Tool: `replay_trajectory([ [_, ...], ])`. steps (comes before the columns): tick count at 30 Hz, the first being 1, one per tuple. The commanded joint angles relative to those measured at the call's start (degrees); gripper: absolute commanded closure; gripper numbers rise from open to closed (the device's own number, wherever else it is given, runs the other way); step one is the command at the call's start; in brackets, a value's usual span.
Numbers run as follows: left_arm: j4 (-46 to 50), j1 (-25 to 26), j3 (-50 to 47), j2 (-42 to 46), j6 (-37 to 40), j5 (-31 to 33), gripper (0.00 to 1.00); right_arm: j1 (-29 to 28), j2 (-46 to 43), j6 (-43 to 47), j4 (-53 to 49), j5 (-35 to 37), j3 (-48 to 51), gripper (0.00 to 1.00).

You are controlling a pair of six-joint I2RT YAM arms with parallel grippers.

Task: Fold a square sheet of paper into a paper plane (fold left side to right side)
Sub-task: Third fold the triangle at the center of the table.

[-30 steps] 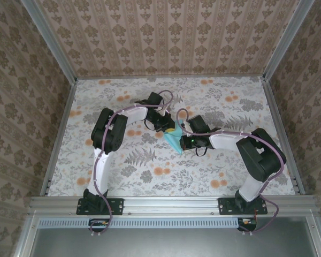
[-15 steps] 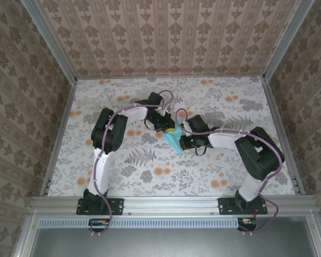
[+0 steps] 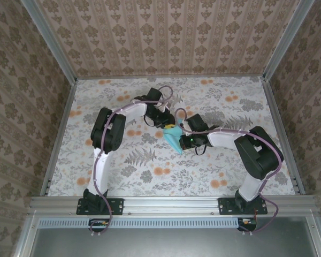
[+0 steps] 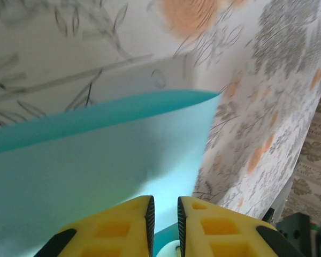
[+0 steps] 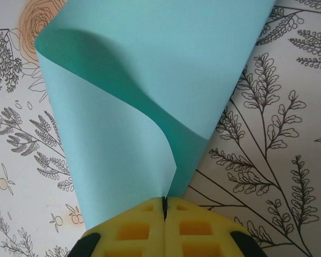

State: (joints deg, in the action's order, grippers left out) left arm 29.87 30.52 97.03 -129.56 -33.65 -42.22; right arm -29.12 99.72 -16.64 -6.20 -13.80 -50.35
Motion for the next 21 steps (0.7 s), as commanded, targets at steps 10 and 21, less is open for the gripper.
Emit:
replay_trajectory([
  [10, -6.5, -1.5, -17.5, 17.6, 3.5, -2.9, 0.86, -0.2, 3.2, 2.0, -7.1, 0.8, -1.4, 1.00],
  [21, -15.5, 2.1, -26.9, 19.2, 2.8, -5.0, 0.87, -0.2, 3.4, 2.3, -8.1, 1.1, -1.9, 1.00],
])
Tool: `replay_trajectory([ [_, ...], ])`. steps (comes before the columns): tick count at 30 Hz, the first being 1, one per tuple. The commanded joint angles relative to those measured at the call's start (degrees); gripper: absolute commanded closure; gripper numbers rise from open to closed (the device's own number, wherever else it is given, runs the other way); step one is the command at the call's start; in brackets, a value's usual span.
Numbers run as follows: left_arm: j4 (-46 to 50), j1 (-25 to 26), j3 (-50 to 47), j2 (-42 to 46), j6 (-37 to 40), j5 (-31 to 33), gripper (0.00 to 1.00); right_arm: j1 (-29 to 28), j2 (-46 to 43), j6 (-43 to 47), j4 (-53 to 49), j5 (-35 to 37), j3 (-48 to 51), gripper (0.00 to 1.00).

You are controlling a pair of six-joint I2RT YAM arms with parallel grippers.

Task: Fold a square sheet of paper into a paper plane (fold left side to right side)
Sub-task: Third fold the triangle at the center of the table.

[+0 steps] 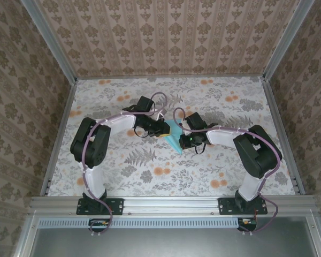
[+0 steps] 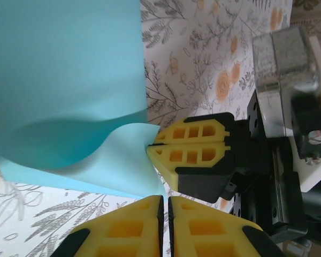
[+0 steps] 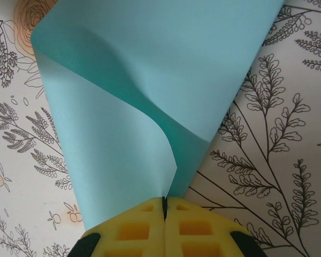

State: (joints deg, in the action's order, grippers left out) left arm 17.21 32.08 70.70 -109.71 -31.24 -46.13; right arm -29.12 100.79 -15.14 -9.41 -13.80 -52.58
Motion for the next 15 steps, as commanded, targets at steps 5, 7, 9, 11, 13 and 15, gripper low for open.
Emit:
replay_trajectory([
  [5, -3.0, 0.9, -0.8, -2.9, 1.1, 0.4, 0.87, -0.2, 2.2, 1.0, -5.5, 1.2, 0.1, 1.00],
  [7, -3.1, 0.9, -0.7, -3.7, 1.4, 0.7, 0.87, -0.3, 2.2, 1.0, -5.6, 1.3, 0.0, 1.00],
  [9, -3.2, 0.9, -0.8, -4.5, 1.6, 0.9, 0.87, -0.2, 2.2, 1.1, -5.7, 1.4, 0.0, 1.00],
  [11, -3.2, 0.9, -0.9, -4.9, 1.7, 1.3, 0.87, -0.2, 2.3, 1.1, -5.9, 1.4, -0.1, 1.00],
  [13, -3.1, 0.9, -1.1, -5.4, 1.9, 1.8, 0.87, -0.3, 2.3, 1.1, -5.7, 1.3, 0.0, 1.00],
  [15, -2.6, 0.9, -1.1, -5.9, 2.1, 2.4, 0.87, -0.2, 2.5, 1.2, -6.0, 1.4, -0.1, 1.00],
])
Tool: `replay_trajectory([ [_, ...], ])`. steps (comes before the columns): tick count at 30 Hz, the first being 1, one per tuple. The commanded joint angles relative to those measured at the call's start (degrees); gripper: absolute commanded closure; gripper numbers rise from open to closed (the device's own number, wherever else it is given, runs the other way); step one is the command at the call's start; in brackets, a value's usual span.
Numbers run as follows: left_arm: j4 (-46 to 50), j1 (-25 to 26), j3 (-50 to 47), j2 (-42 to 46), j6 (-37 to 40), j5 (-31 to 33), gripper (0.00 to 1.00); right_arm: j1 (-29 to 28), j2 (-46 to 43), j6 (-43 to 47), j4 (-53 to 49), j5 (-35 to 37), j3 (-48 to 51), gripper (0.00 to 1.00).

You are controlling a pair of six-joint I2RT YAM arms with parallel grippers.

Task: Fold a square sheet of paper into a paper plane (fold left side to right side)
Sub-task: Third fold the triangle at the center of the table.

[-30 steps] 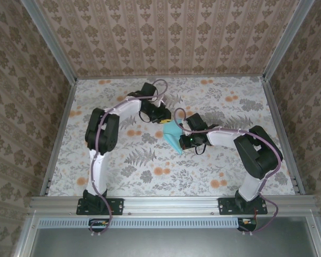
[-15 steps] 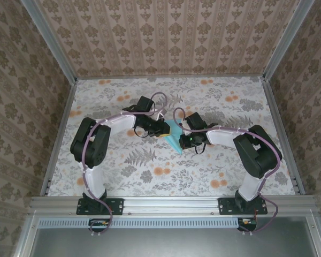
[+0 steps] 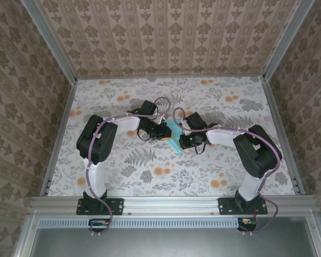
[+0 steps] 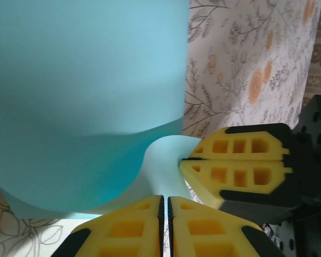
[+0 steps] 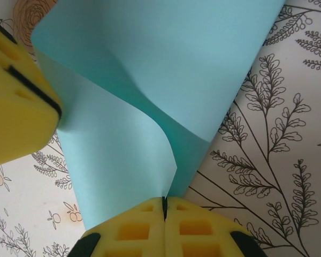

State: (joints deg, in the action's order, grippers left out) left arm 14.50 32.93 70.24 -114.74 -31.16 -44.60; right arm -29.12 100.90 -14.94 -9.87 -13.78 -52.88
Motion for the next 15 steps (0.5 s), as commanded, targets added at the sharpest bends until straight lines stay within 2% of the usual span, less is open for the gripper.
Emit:
replay_trajectory([
  [1, 0.3, 0.0, -0.6, -1.2, 2.2, 1.3, 0.87, -0.3, 2.4, 1.1, -5.6, 1.4, 0.1, 1.00],
  [15, 2.3, -0.2, -1.8, -2.4, 3.0, 4.4, 0.87, -0.3, 2.6, 1.3, -6.0, 1.6, 0.0, 1.00],
])
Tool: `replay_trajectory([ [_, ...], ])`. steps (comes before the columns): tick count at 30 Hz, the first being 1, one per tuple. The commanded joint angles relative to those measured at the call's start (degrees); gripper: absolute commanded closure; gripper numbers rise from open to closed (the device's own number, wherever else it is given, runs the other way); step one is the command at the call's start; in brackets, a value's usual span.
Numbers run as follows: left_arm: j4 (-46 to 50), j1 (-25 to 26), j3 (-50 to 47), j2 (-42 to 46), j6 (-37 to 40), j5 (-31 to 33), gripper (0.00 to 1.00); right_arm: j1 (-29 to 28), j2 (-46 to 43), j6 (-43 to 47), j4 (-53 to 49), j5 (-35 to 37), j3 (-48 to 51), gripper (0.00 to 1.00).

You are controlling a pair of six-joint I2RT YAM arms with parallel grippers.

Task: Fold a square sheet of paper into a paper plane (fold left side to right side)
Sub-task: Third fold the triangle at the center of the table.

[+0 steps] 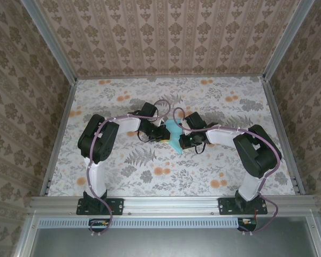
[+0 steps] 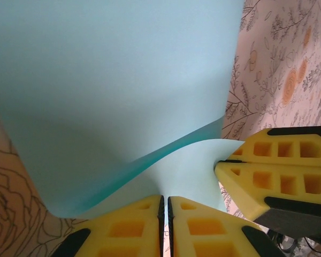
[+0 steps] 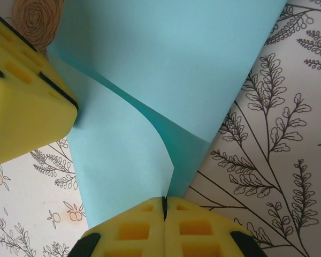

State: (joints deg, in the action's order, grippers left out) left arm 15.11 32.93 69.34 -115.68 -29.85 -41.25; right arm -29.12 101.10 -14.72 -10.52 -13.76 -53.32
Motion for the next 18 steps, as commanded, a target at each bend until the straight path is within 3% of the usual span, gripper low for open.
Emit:
replay_trajectory([
  [1, 1.6, -0.2, -0.9, -1.6, 1.8, 1.2, 0.87, -0.2, 2.3, 1.1, -5.3, 1.7, 0.4, 1.00],
  [13, 3.1, -0.5, -1.9, -2.8, 1.5, 4.0, 0.87, 0.6, 0.6, -2.1, -5.0, 0.0, -1.4, 1.00],
  [18, 3.8, -0.5, -2.3, -2.8, 1.6, 4.0, 0.87, 2.8, -4.3, -5.8, -6.2, -1.6, -2.4, 0.79],
])
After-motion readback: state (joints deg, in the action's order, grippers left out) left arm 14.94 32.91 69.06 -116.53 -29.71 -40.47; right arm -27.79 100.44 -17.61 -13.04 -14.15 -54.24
